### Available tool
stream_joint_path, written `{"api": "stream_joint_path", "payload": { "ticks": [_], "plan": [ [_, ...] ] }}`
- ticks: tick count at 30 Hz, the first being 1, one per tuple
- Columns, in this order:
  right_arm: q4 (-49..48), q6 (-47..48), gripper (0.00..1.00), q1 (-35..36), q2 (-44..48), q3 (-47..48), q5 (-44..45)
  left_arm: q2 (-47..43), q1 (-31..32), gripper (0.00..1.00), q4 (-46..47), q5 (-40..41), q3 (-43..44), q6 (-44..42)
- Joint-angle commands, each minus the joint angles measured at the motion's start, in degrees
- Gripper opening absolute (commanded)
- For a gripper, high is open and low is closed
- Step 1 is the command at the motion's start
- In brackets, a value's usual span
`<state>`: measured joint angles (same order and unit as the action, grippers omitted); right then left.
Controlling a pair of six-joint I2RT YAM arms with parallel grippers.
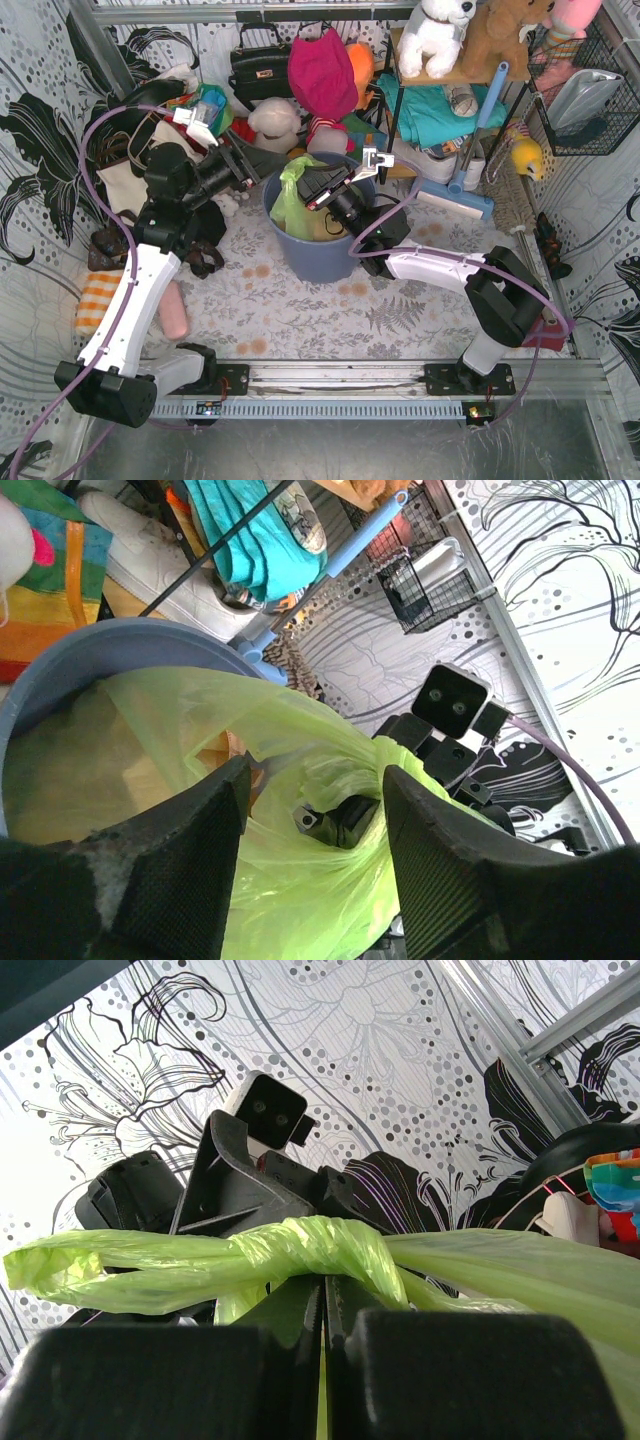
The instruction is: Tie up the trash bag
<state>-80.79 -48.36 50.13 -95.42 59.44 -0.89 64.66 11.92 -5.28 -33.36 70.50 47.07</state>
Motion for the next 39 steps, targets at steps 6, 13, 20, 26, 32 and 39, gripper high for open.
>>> {"api": "stream_joint_path", "payload": {
  "ticks": [6,13,20,26,32,39],
  "plan": [
    [-1.10,1.21,0.00,0.23,0.41,0.67,-0.75,-0.52,-0.28,0.47,3.47,-4.51,-0.72,2.24],
    [-0.98,1.20,0.00,0.19,0.64,0.65,-0.88,-0.32,-0.32,0.24,4.70,-4.02,-1.41,2.85],
    [-0.54,1.44,0.00,0.24,1.46,-0.15,-0.89,-0.99,-0.48,0.00,6.05,-1.10,-1.48,1.46],
    [1.67,1.61,0.00,0.23,3.19,-1.26,-0.56,-2.10,-0.47,0.00,9.72,0.42,-1.43,0.07],
    [5.73,2.38,0.00,0.24,6.93,-3.68,-0.07,-3.47,-0.47,0.00,11.54,2.49,-0.10,-1.96],
    [14.02,6.67,0.14,0.28,14.53,-6.17,-1.03,-3.35,-0.49,0.00,13.93,1.01,0.61,-2.51]
  ]
}}
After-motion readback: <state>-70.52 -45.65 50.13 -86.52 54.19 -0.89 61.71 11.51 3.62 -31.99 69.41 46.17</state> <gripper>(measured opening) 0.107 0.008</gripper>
